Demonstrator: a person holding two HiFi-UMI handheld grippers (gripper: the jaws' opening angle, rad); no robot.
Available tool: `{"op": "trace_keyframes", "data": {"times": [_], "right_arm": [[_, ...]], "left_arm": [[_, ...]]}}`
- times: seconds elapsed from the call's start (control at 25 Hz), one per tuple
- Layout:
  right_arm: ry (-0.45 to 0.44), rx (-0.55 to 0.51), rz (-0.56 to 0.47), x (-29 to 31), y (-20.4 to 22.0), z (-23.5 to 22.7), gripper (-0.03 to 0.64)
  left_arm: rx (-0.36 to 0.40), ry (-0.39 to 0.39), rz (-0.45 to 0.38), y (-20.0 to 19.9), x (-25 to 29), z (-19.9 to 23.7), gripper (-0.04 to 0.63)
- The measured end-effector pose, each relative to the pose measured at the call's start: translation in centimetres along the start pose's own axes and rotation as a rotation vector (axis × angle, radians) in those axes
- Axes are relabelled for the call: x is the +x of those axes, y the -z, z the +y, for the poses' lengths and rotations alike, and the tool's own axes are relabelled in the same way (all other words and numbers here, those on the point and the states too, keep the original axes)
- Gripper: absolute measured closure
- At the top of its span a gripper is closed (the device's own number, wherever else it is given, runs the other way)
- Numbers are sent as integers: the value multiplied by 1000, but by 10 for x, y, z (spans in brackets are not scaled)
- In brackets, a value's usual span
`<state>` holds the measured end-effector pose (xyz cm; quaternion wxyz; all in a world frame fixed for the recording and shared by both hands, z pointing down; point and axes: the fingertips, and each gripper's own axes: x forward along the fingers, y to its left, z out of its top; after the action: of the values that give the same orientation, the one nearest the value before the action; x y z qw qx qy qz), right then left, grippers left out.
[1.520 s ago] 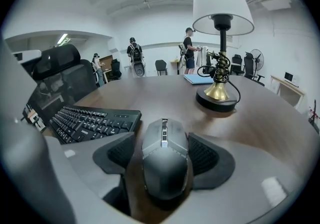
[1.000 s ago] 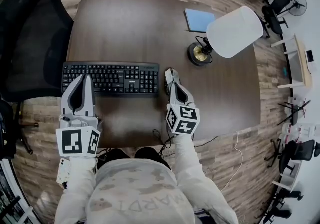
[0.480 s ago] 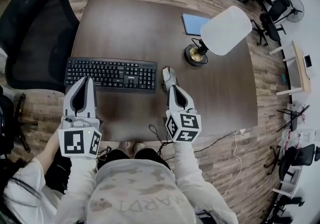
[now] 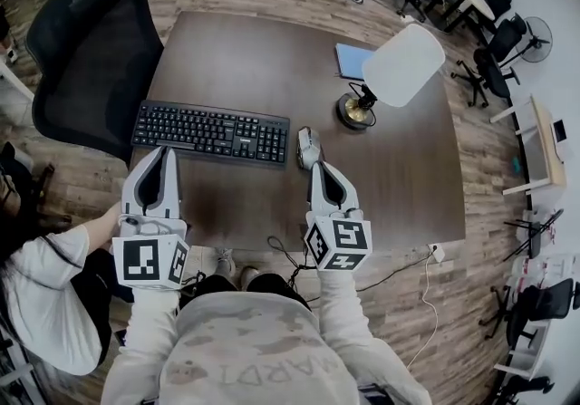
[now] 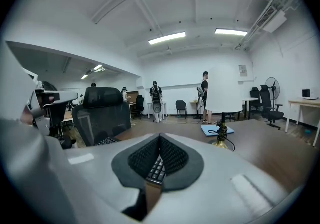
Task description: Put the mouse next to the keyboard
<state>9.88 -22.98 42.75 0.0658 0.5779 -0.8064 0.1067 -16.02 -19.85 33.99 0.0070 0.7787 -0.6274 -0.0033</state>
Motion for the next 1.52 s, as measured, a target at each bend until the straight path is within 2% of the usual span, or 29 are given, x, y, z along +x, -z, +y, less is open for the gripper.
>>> {"op": "trace_keyframes", "data": {"times": [0.36,0.68,1.52], "right_arm": [[-61,-28,-99,-50,-35,27,606],[-83,-75,-151,-89,-48,41,606],[-96,-89,-232,-141,-68,47,606]], "left_arm": [[20,-23,-34,-21,-49,-13,577],[27,-30,-63,-29,-81,-27,577],[42,-6,-98,-46,-111,-56,577]]}}
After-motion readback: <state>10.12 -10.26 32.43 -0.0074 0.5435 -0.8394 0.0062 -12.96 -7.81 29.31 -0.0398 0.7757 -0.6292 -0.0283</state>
